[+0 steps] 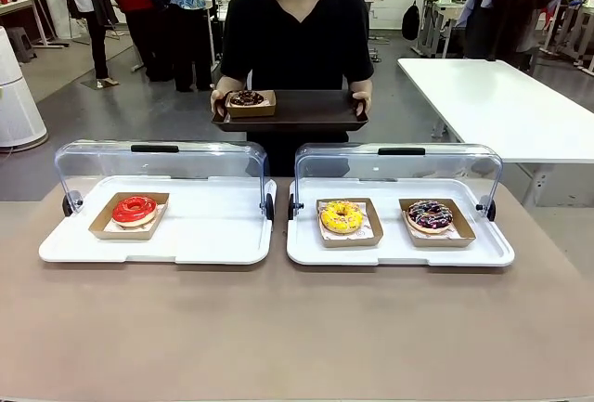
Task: Provide the desired donut to the person.
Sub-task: Pick up and lift the Paper togo box containing the Donut pointed at by the person.
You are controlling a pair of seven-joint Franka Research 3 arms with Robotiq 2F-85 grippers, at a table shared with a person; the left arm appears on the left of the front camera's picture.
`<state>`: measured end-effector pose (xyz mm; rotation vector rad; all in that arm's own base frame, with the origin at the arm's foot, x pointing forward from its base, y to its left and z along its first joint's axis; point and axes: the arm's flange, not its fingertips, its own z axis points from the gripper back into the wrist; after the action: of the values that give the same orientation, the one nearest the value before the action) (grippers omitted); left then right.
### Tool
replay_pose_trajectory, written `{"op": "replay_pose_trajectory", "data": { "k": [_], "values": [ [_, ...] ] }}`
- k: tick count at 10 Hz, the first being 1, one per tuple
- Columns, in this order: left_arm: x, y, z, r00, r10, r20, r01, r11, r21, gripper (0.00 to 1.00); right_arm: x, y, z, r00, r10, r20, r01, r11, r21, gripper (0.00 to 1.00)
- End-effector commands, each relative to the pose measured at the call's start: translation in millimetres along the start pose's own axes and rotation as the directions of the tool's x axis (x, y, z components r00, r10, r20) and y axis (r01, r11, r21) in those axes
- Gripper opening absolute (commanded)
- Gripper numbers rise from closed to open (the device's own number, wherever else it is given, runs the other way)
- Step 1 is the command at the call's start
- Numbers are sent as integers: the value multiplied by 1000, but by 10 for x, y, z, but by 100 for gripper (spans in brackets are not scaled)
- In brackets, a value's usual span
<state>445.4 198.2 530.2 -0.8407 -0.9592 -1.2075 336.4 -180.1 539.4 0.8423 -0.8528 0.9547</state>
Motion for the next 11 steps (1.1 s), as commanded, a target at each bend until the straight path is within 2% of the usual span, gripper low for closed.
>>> {"op": "replay_pose_trajectory", "data": {
  "k": [1, 11],
  "values": [
    [0, -9, 85, 998, -51, 45, 52, 998, -30, 100, 11, -3, -1, 1000, 1, 15, -1, 1000, 8, 100],
    [10, -75, 52, 999, -28, 25, 29, 999, -30, 100, 11, -3, -1, 1000, 1, 15, -1, 1000, 8, 100]
  ]
}}
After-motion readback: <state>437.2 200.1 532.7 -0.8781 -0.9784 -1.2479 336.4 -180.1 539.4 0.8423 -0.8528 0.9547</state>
